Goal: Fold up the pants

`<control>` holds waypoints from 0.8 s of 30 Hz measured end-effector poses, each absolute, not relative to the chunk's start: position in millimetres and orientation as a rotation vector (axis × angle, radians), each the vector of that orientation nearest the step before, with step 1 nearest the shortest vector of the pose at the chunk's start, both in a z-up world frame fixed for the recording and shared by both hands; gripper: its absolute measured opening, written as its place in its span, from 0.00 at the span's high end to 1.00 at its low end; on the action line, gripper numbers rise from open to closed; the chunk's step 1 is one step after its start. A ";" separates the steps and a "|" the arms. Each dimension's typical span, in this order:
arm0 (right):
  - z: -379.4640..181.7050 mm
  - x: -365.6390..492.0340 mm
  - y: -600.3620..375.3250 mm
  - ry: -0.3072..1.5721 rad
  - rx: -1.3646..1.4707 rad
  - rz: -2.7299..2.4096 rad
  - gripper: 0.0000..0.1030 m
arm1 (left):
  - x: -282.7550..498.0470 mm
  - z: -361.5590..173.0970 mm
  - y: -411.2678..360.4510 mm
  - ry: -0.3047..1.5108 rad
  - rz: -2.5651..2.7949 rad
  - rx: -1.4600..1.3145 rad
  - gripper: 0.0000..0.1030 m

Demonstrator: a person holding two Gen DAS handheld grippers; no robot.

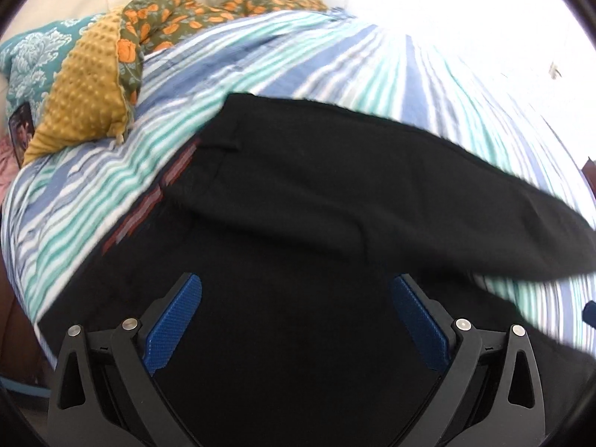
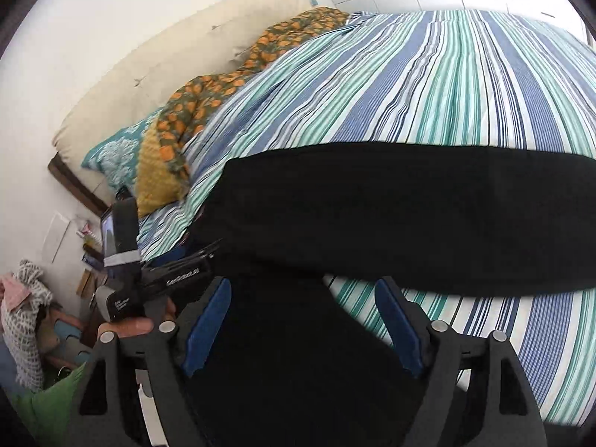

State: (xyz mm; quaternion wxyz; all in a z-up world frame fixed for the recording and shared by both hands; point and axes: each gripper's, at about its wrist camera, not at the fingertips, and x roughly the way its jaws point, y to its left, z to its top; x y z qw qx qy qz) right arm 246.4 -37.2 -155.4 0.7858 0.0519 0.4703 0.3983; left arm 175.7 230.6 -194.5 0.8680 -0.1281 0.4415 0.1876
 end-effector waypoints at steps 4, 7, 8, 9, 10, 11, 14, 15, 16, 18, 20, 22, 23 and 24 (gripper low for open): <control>-173.4 191.9 -64.1 1.092 0.117 0.831 0.19 | 151.2 -211.2 190.2 1.015 0.308 -0.143 0.01; -188.1 175.5 -87.2 1.176 0.138 0.760 0.19 | 149.1 -199.8 171.3 0.994 0.268 -0.054 0.01; -188.7 175.5 -94.3 1.186 0.135 0.735 0.19 | 154.0 -191.3 172.8 0.969 0.264 -0.046 0.01; -187.1 174.0 -105.0 1.182 0.133 0.720 0.19 | 160.2 -181.2 177.2 0.936 0.271 -0.046 0.01; -182.2 178.6 -108.0 1.170 0.126 0.708 0.19 | 168.7 -171.0 184.0 0.901 0.288 -0.051 0.01; -177.3 187.0 -107.1 1.155 0.112 0.699 0.19 | 178.4 -163.1 193.1 0.876 0.311 -0.062 0.01; -155.3 220.3 -92.8 1.088 0.075 0.706 0.19 | 216.7 -160.6 234.3 0.851 0.437 -0.089 0.01; -148.0 232.3 -84.2 1.055 0.075 0.725 0.19 | 229.0 -170.5 254.2 0.869 0.487 -0.107 0.01; -139.4 244.4 -70.0 1.017 0.073 0.748 0.19 | 233.0 -180.8 265.9 0.893 0.522 -0.129 0.01; -129.4 272.5 -37.7 0.961 0.077 0.795 0.19 | 239.5 -212.8 296.2 0.966 0.566 -0.205 0.00; -128.1 294.7 -2.2 0.943 0.087 0.845 0.19 | 228.0 -235.3 322.8 0.935 0.498 -0.391 0.00; -138.6 312.3 30.4 0.964 0.117 0.897 0.19 | 220.1 -235.4 328.9 0.873 0.475 -0.433 0.00; -147.3 319.8 45.0 0.992 0.130 0.917 0.19 | 221.7 -235.6 328.7 0.874 0.478 -0.425 0.00; -160.6 325.7 57.7 1.034 0.139 0.936 0.19 | 224.0 -236.4 328.8 0.875 0.483 -0.415 0.00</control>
